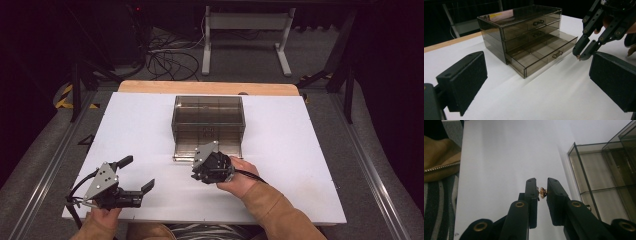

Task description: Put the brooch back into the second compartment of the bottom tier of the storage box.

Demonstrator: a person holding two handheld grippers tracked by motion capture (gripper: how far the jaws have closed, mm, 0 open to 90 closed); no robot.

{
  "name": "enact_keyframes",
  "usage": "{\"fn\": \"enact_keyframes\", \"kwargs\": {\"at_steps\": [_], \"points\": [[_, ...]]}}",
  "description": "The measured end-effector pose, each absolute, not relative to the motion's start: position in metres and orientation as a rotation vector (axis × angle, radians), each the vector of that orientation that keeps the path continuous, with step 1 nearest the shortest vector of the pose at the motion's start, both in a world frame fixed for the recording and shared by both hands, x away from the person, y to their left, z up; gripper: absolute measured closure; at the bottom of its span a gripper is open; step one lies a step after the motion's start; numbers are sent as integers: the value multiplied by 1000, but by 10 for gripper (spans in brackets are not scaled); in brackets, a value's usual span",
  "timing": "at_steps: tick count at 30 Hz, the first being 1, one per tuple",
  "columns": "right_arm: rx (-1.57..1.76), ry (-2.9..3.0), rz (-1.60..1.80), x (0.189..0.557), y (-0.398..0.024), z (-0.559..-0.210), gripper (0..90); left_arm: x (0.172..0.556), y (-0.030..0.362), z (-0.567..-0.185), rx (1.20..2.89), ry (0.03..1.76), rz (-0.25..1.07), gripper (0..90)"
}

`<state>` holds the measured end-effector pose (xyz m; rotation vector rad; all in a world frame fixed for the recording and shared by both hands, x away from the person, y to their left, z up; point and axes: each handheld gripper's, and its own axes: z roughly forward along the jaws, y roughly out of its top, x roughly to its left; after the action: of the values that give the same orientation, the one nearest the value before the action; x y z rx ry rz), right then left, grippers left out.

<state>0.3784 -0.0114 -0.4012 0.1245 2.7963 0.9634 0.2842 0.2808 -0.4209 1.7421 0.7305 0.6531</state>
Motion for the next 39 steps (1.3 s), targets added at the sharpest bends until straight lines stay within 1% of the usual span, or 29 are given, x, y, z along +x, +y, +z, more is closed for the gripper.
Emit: {"fn": "enact_keyframes", "kwargs": {"at_steps": [14, 26, 39], "points": [[143, 2721, 1099, 373, -21, -386, 796, 284, 280, -421, 1741, 735, 647, 25], [145, 2672, 1150, 373, -22, -385, 796, 285, 281, -421, 1744, 733, 646, 25], [259, 2549, 1222, 379, -32, -380, 796, 285, 281, -422, 1747, 732, 645, 25]]}}
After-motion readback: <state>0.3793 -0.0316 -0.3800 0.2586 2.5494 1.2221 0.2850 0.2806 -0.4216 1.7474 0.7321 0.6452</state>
